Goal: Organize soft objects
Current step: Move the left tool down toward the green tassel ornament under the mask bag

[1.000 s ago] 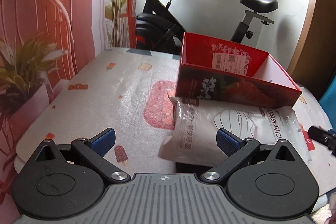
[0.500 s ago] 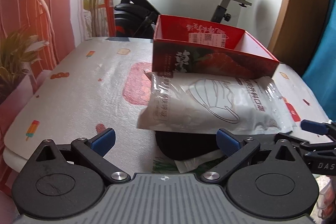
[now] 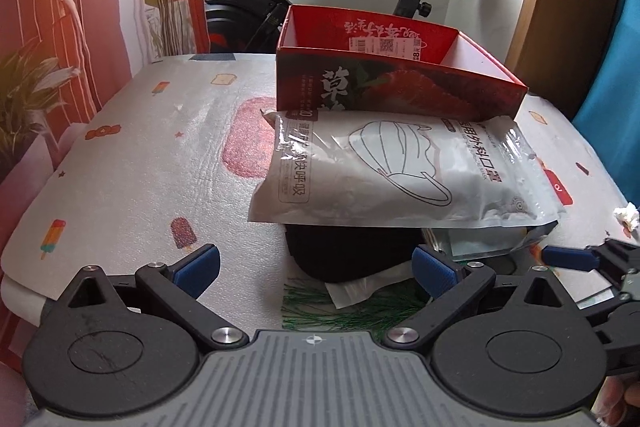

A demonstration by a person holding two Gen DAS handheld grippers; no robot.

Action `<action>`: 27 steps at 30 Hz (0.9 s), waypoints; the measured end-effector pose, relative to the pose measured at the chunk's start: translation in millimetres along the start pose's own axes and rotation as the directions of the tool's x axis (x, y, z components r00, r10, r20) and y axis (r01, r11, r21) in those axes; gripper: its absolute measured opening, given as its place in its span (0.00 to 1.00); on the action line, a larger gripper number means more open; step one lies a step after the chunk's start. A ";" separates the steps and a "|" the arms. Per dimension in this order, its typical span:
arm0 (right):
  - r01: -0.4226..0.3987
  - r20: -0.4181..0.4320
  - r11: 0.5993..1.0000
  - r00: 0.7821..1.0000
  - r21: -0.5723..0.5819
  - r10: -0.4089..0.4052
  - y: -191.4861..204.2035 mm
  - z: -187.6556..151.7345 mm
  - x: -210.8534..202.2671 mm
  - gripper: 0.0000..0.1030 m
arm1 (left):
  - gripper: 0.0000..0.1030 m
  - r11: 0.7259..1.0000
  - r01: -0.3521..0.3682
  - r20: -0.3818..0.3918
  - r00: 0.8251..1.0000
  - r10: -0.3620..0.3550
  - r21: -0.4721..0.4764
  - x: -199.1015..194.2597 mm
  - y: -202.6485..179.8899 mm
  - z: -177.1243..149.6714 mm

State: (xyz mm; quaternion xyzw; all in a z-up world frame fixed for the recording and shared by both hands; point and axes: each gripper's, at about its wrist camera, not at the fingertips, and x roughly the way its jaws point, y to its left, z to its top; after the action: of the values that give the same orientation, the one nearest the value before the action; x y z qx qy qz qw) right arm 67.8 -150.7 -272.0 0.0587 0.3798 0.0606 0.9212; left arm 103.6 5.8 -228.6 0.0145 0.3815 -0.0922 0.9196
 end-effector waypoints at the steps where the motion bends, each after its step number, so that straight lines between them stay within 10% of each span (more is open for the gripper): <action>1: -0.007 -0.008 1.000 1.000 -0.006 0.007 0.8 -1.0 2.8 0.89 | 1.00 1.000 0.008 0.003 1.000 -0.008 0.002 -0.3 -0.2 -0.7; 8: -0.039 -0.030 0.996 0.999 -0.083 0.037 11.1 -4.9 12.8 0.72 | 0.95 0.993 0.114 0.013 0.993 -0.114 0.028 -0.6 -8.7 -4.3; 15: -0.022 -0.002 0.983 1.000 -0.183 0.022 13.7 -8.0 16.2 0.61 | 0.45 0.965 0.258 -0.024 0.966 -0.258 0.051 9.1 -20.5 -12.7; 27: -0.067 -0.008 0.965 0.998 -0.252 0.068 18.3 -11.0 35.0 0.52 | 0.43 0.952 0.307 -0.058 0.950 -0.306 -0.001 20.8 -15.9 -18.1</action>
State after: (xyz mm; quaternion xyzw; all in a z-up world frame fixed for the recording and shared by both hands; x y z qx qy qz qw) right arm 83.5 -126.5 -301.2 -0.0458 0.3664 0.1396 0.9188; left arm 102.5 -11.4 -255.4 -0.0386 0.4053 -0.2348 0.8827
